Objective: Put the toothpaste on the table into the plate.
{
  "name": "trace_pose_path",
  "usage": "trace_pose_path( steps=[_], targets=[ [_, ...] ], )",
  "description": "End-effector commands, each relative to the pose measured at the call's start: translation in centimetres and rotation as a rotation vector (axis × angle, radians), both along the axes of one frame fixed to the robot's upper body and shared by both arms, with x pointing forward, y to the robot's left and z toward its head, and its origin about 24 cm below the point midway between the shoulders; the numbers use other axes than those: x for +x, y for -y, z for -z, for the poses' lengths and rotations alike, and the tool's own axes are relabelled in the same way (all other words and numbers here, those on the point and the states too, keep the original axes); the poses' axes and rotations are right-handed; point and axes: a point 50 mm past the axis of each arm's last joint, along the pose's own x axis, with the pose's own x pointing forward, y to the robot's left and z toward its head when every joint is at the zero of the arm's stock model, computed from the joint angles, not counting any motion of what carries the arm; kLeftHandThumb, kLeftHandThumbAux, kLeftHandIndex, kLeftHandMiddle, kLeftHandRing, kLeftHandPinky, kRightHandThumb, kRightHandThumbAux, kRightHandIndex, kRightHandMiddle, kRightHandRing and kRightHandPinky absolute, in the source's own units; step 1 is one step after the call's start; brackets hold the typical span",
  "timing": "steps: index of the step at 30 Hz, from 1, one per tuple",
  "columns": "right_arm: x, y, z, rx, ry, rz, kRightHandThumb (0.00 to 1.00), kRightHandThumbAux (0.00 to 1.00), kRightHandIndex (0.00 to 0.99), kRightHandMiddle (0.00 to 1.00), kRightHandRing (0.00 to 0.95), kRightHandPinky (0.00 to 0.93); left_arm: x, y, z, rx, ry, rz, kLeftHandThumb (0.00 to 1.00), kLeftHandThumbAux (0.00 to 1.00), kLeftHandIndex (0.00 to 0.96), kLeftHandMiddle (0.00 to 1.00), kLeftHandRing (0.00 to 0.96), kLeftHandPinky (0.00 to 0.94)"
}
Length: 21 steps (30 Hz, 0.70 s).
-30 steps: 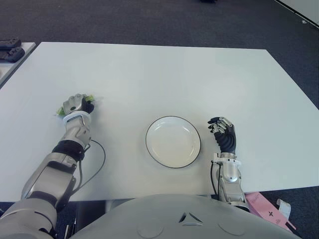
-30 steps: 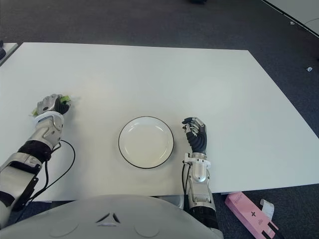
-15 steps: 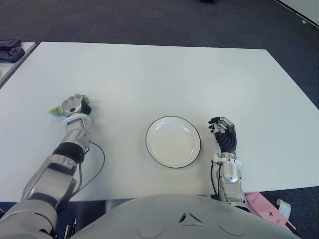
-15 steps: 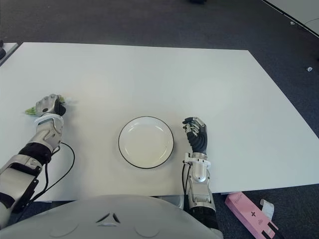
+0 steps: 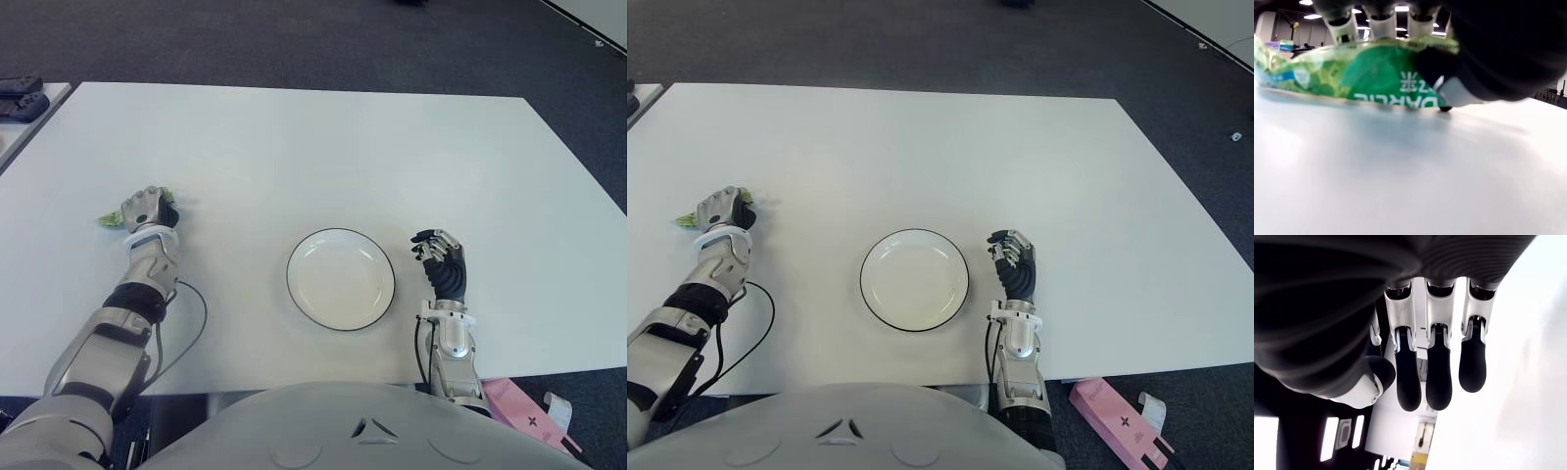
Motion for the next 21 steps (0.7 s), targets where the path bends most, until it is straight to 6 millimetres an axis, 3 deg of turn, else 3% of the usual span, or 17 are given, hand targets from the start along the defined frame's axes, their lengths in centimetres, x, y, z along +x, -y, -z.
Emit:
trace_pose_path(
  steps=[1,12,21],
  targets=[
    [-0.1,0.1,0.2,0.016,-0.015,0.016,0.715,0.728,0.433,0.516,0.531,0.563,-0.4,0.3,0.5,-0.020,0.000,0.001,0.850,0.668,0.398,0.542,0.861,0.863],
    [0.0,0.2,0.2,0.008,-0.012,0.013,0.713,0.728,0.433,0.523,0.536,0.567,-0.4,0.7,0.0,0.016,0.085,0.057,0.851,0.668,0.398,0.543,0.866,0.854],
    [0.0,0.1,0.2,0.008,-0.006,0.003,0.712,0.729,0.433,0.522,0.537,0.567,-0.2,2.3,-2.3,0.044,0.229,0.164,0.853,0.667,0.404,0.546,0.883,0.877]
  ],
)
